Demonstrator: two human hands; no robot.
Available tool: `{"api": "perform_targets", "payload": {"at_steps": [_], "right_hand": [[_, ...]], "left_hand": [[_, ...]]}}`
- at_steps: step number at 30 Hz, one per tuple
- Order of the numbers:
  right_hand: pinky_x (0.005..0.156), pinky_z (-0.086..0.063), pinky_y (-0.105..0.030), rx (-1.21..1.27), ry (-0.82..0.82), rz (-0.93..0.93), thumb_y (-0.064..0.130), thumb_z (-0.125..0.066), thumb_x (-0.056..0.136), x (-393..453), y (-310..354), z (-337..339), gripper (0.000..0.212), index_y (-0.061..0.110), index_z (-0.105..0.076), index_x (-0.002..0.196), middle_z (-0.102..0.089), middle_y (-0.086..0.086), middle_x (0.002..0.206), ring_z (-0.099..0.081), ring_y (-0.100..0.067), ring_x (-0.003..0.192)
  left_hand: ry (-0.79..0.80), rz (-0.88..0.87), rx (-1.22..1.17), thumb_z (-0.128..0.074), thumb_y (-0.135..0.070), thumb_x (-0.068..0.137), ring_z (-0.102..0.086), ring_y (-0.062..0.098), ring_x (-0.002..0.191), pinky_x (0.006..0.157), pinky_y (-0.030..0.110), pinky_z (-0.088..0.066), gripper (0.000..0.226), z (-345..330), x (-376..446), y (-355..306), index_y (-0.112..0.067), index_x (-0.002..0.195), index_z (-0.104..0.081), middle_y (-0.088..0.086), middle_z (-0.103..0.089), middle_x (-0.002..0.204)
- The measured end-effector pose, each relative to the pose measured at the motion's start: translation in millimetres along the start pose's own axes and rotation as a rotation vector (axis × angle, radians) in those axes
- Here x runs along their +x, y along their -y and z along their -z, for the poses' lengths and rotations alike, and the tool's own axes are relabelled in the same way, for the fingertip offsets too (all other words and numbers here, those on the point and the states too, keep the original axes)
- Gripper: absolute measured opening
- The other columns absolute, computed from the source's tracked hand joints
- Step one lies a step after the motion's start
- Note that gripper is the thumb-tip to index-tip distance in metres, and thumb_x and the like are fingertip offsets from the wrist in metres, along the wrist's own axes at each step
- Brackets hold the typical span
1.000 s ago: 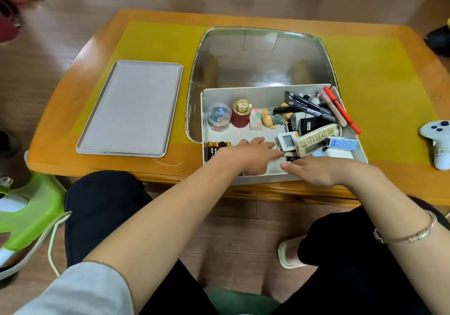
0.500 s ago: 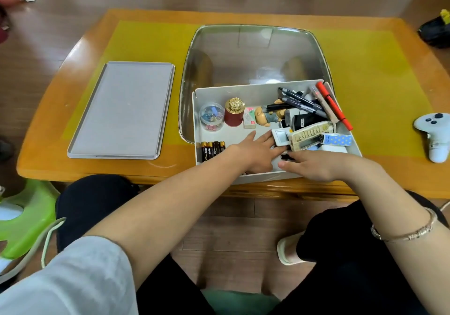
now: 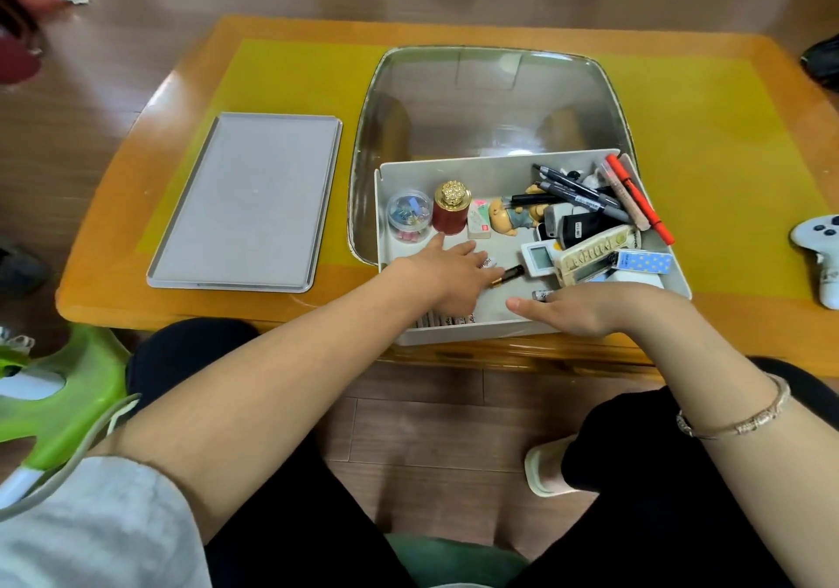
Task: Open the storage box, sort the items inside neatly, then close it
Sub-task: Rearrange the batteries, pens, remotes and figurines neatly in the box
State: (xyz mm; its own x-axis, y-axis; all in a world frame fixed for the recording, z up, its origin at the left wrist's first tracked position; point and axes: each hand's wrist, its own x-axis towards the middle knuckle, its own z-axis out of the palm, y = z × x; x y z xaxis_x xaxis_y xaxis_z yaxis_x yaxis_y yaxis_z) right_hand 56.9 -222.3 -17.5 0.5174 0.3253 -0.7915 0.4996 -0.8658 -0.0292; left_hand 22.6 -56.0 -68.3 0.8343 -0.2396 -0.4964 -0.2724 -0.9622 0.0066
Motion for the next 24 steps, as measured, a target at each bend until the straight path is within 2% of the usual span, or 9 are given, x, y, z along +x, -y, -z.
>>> {"api": "perform_targets", "payload": {"at_steps": [2, 5, 8, 11, 15, 17, 20, 24], "right_hand": [[0.116, -0.019, -0.036, 0.014, 0.002, 0.082, 0.076, -0.011, 0.083, 0, 5, 0, 0.089, 0.018, -0.032, 0.148, -0.026, -0.006, 0.156, -0.023, -0.023, 0.143], [0.117, -0.016, -0.033, 0.136, 0.006, 0.253, 0.066, -0.017, 0.090, -5, 11, 1, 0.070, 0.029, -0.034, 0.146, -0.027, 0.000, 0.155, -0.024, -0.018, 0.142], [0.110, -0.021, -0.026, 0.167, 0.012, 0.246, 0.063, -0.021, 0.093, -14, 5, 4, 0.062, 0.030, -0.041, 0.142, -0.035, 0.003, 0.151, -0.031, -0.016, 0.138], [0.105, -0.027, -0.029, 0.081, -0.008, 0.127, 0.057, -0.026, 0.096, -20, -8, 10, 0.059, 0.020, -0.045, 0.139, -0.041, -0.003, 0.147, -0.037, -0.021, 0.134], [0.101, -0.035, -0.034, -0.032, 0.019, 0.022, 0.037, -0.028, 0.102, -19, -12, 15, 0.046, 0.005, -0.054, 0.125, -0.051, -0.013, 0.133, -0.047, -0.028, 0.121], [0.101, -0.036, -0.036, -0.036, 0.020, 0.005, 0.036, -0.027, 0.102, -15, -11, 14, 0.046, 0.005, -0.054, 0.123, -0.052, -0.014, 0.131, -0.048, -0.028, 0.119], [0.106, -0.033, -0.036, -0.011, 0.017, 0.026, 0.037, -0.029, 0.101, -9, -10, 13, 0.045, 0.010, -0.053, 0.129, -0.048, -0.010, 0.139, -0.044, -0.026, 0.126], [0.108, -0.026, -0.031, 0.087, -0.006, 0.112, 0.038, -0.037, 0.100, -5, -12, 12, 0.040, 0.021, -0.051, 0.134, -0.044, 0.001, 0.144, -0.039, -0.019, 0.131]], "left_hand": [[-0.013, -0.016, -0.026, -0.033, -0.028, 0.101, 0.002, 0.027, 0.148, 0.117, 0.055, -0.005, 0.060, -1, 0, -1, -0.033, 0.153, -0.002, 0.006, 0.000, 0.162], [-0.003, -0.055, -0.078, -0.033, -0.030, 0.101, 0.005, 0.030, 0.148, 0.117, 0.054, -0.008, 0.060, -3, 4, -5, -0.038, 0.152, -0.002, 0.009, 0.008, 0.161], [-0.015, -0.054, -0.111, -0.034, -0.033, 0.102, 0.006, 0.029, 0.148, 0.117, 0.054, -0.010, 0.059, -6, 9, -5, -0.041, 0.151, -0.003, 0.007, 0.012, 0.160], [-0.056, -0.028, -0.089, -0.030, -0.038, 0.103, -0.006, 0.030, 0.147, 0.115, 0.054, -0.014, 0.051, -8, 10, 1, -0.036, 0.152, -0.016, 0.008, -0.003, 0.161], [-0.164, -0.060, -0.091, -0.037, -0.039, 0.101, -0.031, 0.030, 0.136, 0.106, 0.048, -0.031, 0.046, -7, 8, 5, -0.031, 0.146, -0.035, 0.009, -0.032, 0.152], [-0.195, -0.071, -0.137, -0.043, -0.045, 0.098, -0.036, 0.029, 0.132, 0.101, 0.045, -0.034, 0.048, -7, 8, 3, -0.029, 0.143, -0.040, 0.008, -0.037, 0.147], [-0.200, -0.020, -0.178, -0.054, -0.058, 0.087, -0.035, 0.029, 0.129, 0.100, 0.047, -0.035, 0.064, -9, 10, -4, -0.023, 0.140, -0.041, 0.009, -0.038, 0.142], [-0.243, 0.028, -0.164, -0.064, -0.051, 0.083, -0.035, 0.032, 0.123, 0.096, 0.046, -0.037, 0.062, -10, 15, -13, -0.016, 0.130, -0.045, 0.013, -0.039, 0.134]]}}
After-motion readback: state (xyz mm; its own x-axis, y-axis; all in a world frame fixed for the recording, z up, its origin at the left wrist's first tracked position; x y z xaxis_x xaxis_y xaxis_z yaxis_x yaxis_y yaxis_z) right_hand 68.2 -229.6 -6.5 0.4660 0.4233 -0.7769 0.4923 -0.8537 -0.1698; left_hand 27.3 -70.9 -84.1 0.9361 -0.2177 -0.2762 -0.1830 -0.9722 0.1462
